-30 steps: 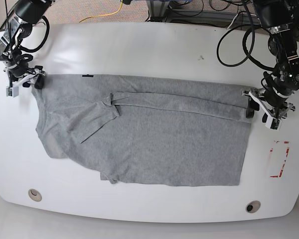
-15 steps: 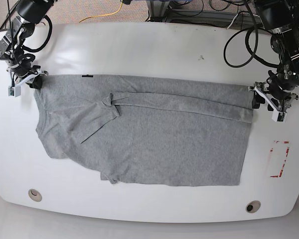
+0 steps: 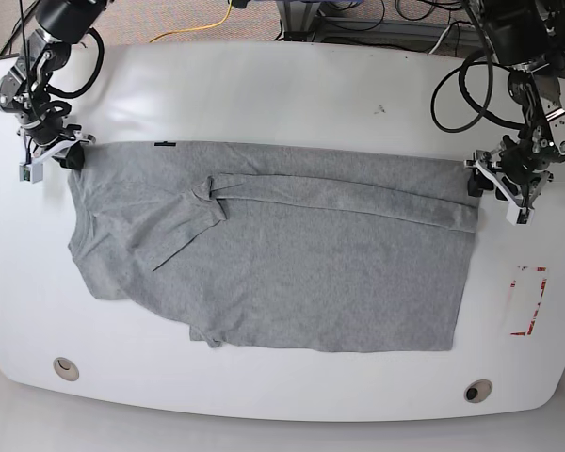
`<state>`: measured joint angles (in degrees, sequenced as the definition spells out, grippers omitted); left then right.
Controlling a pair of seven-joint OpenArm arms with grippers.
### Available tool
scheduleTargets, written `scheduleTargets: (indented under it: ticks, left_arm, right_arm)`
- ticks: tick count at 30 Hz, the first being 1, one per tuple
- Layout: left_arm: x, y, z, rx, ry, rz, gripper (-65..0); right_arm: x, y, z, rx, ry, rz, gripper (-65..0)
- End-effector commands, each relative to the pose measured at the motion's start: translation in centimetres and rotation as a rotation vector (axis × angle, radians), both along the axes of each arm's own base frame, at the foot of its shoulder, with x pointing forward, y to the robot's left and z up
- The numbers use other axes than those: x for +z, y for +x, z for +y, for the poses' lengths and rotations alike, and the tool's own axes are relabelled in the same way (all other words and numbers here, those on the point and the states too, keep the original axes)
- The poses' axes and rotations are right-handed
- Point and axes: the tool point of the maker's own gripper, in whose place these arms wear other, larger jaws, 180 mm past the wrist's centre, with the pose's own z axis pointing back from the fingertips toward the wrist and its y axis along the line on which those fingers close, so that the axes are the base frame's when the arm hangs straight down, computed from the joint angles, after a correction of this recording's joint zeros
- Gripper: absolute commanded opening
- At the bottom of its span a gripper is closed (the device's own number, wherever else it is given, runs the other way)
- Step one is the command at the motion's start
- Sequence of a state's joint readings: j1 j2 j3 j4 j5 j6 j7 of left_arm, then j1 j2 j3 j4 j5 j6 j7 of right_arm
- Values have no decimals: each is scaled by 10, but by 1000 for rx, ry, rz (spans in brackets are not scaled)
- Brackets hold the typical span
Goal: Layout the t-shirt on the table in an organized manner, then fold the t-shirt properly
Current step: 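Grasp the ends of the folded shoulder edge with both grippers, then drag the held shoulder edge toward the robot with both grippers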
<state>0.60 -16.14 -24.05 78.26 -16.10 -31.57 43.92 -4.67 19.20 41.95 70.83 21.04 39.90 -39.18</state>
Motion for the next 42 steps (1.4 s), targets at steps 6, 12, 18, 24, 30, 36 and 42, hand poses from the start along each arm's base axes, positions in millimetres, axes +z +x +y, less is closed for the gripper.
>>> scheduleTargets:
  ticks: [6,12,18,24,30,36,42]
  left_arm:
    - [-7,2,-14,-62,-6,16,-318]
    - [-9,0,-20,-102,0,28,-465]
    - [-15,-9,-19,-103,2,49,-650]
    - [-12,-20,-13,-120,36,58,-643]
    - [-7,-43,-16,-162,90,93,-642]
    - [3,-69,-22,-209,145,120,-642]
    - [10,-94,-31,-257,186,146,-640]
  right_arm:
    - [-4,-10,-3,15,-20,49,-590]
    - [5,-7,-2,28,-44,29,-591]
    - [3,-12,-1,29,-42,37,-626]
    - [-2,-19,-2,31,-42,75,-650]
    - [0,-36,-2,52,-72,114,-650]
    - [3,-61,11,96,-114,160,-650]
    - [10,-95,12,101,-158,221,-650]
